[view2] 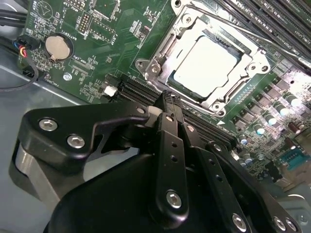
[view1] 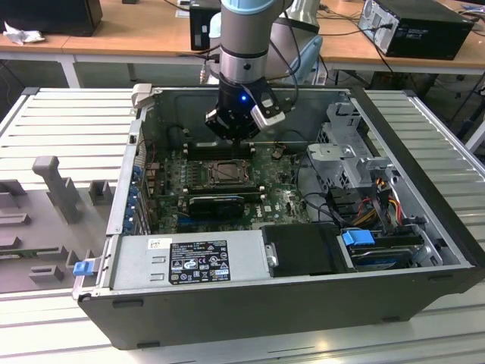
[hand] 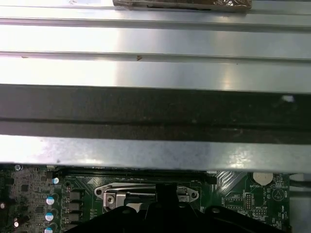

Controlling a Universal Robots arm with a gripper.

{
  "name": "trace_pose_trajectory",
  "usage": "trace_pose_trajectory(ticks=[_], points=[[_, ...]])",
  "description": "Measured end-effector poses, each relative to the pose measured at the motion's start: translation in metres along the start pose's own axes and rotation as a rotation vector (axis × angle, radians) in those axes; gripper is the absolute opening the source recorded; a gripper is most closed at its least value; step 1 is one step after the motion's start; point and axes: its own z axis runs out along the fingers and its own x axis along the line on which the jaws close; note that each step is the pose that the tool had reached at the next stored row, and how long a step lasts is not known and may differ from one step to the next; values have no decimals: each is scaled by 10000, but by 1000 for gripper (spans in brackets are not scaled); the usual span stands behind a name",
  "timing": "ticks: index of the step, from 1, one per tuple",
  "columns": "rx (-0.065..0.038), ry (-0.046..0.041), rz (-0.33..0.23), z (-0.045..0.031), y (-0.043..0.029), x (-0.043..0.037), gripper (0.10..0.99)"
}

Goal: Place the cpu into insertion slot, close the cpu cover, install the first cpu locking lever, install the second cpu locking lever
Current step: 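Install the second cpu locking lever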

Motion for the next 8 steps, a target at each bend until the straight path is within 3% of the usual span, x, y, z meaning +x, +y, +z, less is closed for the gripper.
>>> trace_pose_trajectory(ticks=[8], points=[[2, 1, 1, -4, -57, 2, 106]])
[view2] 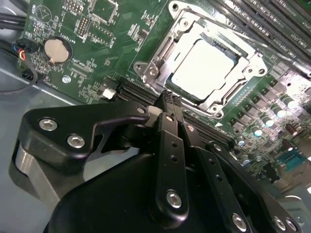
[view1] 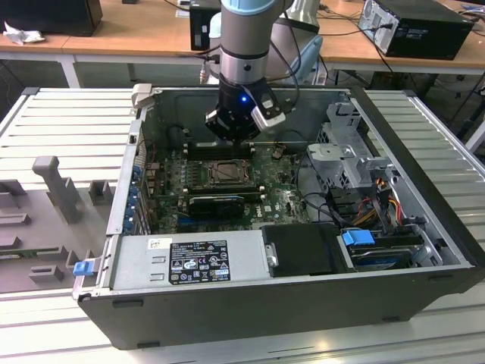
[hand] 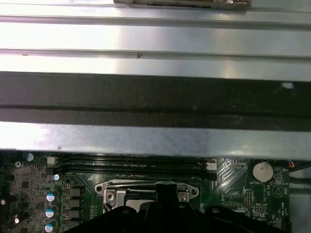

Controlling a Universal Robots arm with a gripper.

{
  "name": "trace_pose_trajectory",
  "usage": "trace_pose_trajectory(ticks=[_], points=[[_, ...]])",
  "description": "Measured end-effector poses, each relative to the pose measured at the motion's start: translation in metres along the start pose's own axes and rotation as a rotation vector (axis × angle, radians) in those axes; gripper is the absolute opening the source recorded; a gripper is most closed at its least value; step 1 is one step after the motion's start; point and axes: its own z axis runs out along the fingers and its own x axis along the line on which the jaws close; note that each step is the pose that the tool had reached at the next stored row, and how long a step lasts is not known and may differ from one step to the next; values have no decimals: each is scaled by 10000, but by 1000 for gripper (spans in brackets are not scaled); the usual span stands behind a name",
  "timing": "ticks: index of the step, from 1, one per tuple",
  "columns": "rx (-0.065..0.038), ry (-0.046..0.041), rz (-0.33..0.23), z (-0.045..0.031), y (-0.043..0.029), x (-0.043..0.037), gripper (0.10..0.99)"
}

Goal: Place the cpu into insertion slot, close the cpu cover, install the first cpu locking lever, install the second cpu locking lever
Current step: 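Install the second cpu locking lever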

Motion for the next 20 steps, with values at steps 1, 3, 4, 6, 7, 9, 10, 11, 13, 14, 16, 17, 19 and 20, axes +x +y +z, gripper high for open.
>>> trace_pose_trajectory(ticks=[1, 3, 4, 6, 7, 9, 10, 11, 13, 14, 16, 17, 19, 20], points=[[-1, 0, 1, -1, -17, 1, 106], [0, 0, 1, -4, -55, 2, 106], [0, 0, 1, -5, -75, 2, 106], [0, -1, 0, -6, -102, 3, 106], [0, 0, 0, -7, -113, 3, 106], [2, 1, 4, -22, -124, 4, 106], [2, 0, 6, -32, -124, 4, 106], [5, 0, 5, -46, -124, 4, 106], [5, -2, 2, -56, -132, 4, 106], [4, -2, 4, -56, -136, 5, 106], [6, -1, 4, -58, -164, 7, 106], [6, -1, 4, -60, -181, 7, 106], [6, -2, 4, -63, -248, 9, 106], [6, -1, 4, -66, -279, 10, 106]])
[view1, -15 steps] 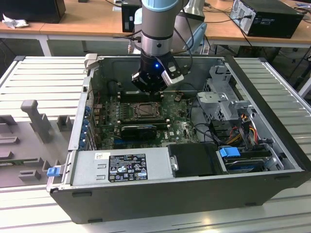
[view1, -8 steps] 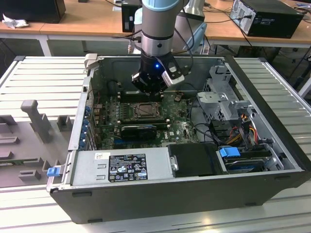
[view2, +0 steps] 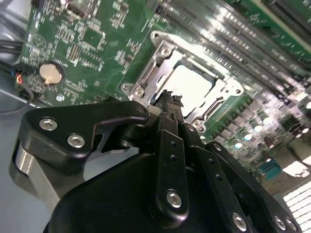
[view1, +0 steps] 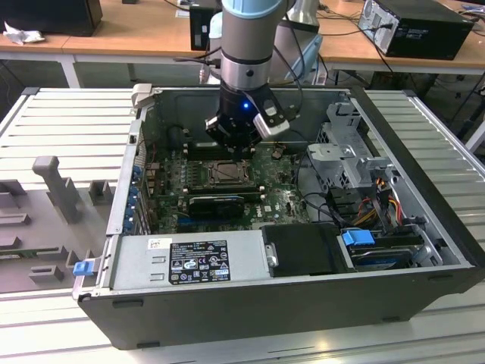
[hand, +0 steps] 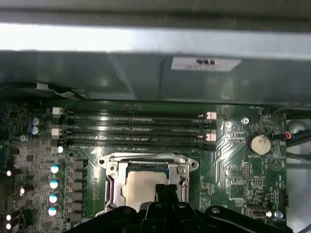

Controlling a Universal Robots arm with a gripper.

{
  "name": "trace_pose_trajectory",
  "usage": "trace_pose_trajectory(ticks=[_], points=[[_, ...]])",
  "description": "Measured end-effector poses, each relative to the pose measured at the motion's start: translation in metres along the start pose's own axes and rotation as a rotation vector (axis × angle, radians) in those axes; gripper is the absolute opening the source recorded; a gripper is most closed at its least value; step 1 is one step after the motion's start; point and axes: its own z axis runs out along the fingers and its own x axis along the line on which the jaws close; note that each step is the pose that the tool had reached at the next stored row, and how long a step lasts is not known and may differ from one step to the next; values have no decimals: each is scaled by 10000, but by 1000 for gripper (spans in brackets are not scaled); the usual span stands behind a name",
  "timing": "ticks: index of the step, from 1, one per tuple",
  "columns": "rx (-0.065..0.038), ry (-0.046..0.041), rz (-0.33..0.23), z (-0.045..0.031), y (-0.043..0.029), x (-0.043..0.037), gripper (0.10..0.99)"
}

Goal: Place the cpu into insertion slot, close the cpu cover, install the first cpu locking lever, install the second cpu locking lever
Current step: 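Install the second cpu locking lever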

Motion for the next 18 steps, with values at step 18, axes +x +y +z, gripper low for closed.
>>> trace_pose_trajectory(ticks=[18], points=[[-648, -16, 6, -50, -326, 8, 106]])
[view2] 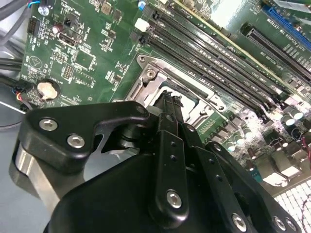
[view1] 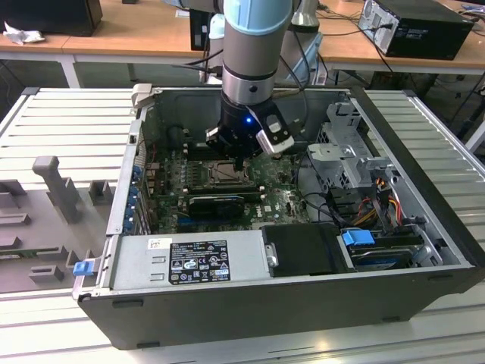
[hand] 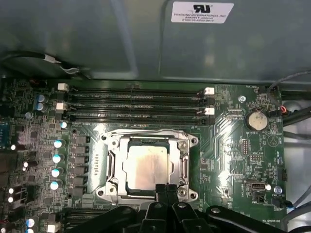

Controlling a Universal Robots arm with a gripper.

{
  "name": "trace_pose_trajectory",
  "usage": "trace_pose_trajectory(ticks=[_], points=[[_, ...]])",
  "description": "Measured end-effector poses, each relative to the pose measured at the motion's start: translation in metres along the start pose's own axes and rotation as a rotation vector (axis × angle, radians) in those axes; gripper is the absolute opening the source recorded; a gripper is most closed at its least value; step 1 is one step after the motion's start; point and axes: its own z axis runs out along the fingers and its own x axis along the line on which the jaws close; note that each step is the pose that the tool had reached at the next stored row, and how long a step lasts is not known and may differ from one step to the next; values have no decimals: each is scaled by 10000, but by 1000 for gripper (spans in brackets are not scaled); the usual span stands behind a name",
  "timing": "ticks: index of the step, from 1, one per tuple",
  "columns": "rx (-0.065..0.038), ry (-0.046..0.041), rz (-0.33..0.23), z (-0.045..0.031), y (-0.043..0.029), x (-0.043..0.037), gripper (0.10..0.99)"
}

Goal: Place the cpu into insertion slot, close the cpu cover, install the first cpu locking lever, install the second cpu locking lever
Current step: 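Install the second cpu locking lever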

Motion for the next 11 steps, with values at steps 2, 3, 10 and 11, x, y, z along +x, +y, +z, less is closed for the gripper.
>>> trace_pose_trajectory(ticks=[2, 3, 10, 11], points=[[-11, 1, -4, -43, -12, 1, 106], [-9, 1, -3, -45, -26, 4, 106], [-60, -1, -1, -57, -184, 71, 106], [-71, -1, -1, -54, -192, 84, 106]])
